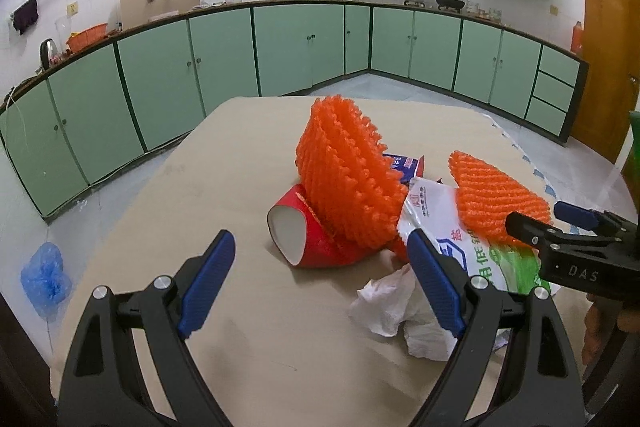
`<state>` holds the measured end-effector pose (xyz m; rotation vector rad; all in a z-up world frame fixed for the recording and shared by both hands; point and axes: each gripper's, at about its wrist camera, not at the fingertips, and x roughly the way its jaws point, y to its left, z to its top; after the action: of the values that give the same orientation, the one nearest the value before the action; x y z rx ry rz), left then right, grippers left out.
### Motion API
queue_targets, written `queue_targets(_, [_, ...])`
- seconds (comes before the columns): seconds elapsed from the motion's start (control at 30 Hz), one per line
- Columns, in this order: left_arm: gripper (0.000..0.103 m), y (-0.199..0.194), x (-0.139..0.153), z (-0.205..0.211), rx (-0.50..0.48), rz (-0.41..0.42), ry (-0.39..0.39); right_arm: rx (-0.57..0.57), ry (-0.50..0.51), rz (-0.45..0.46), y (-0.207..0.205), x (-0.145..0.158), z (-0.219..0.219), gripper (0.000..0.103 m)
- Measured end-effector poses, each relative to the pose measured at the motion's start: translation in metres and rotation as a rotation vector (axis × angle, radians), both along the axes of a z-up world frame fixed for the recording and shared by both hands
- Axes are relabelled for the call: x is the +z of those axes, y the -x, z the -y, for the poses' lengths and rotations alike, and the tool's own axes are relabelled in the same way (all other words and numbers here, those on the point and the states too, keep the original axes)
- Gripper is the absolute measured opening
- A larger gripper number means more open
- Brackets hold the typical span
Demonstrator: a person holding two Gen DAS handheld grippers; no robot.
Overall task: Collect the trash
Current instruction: 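Grasp the orange foam fruit net with the right gripper and lift it, then grasp the white-green salt bag with the left gripper while the right holds the net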
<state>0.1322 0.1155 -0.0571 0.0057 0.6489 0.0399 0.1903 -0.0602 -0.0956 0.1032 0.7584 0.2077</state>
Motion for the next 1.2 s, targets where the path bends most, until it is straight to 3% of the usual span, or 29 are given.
queue_targets(0.07, [0.085, -0.002, -0.001, 0.0, -0.002, -0.006, 0.007, 0.033, -0.039, -0.03, 0.0, -0.005, 0.002, 0.065])
queue_targets(0.1, [0.085, -0.003, -0.001, 0.0, -0.003, -0.007, 0.011, 0.041, -0.051, -0.038, 0.0, -0.007, 0.005, 0.061])
queue_targets(0.23, [0.085, -0.003, -0.002, 0.003, -0.016, -0.011, 0.016, 0.055, -0.051, -0.042, 0.004, -0.009, 0.007, 0.027])
queue_targets(0.33, [0.085, -0.001, -0.003, 0.008, -0.028, -0.017, 0.032, 0.067, -0.058, -0.027, 0.008, -0.005, 0.009, 0.015])
queue_targets(0.67, [0.085, 0.011, -0.013, 0.032, -0.103, -0.048, 0.072, 0.033, -0.082, 0.073, 0.041, 0.023, 0.033, 0.014])
queue_targets(0.83, [0.083, 0.01, -0.02, 0.046, -0.138, -0.07, 0.094, -0.007, -0.042, 0.091, 0.053, 0.028, 0.048, 0.013])
queue_targets(0.93, [0.073, 0.009, -0.028, 0.057, -0.161, -0.092, 0.105, -0.029, -0.023, 0.087, 0.059, 0.027, 0.057, 0.013])
queue_targets(1.03, [0.05, 0.005, -0.034, 0.065, -0.172, -0.108, 0.114, -0.05, -0.017, 0.073, 0.065, 0.023, 0.066, 0.013])
queue_targets(1.07, [0.038, 0.004, -0.036, 0.068, -0.175, -0.113, 0.116, -0.058, -0.015, 0.068, 0.068, 0.021, 0.069, 0.013])
queue_targets(1.2, [0.021, 0.003, -0.039, 0.074, -0.169, -0.104, 0.115, -0.08, -0.007, 0.059, 0.074, 0.017, 0.079, 0.013])
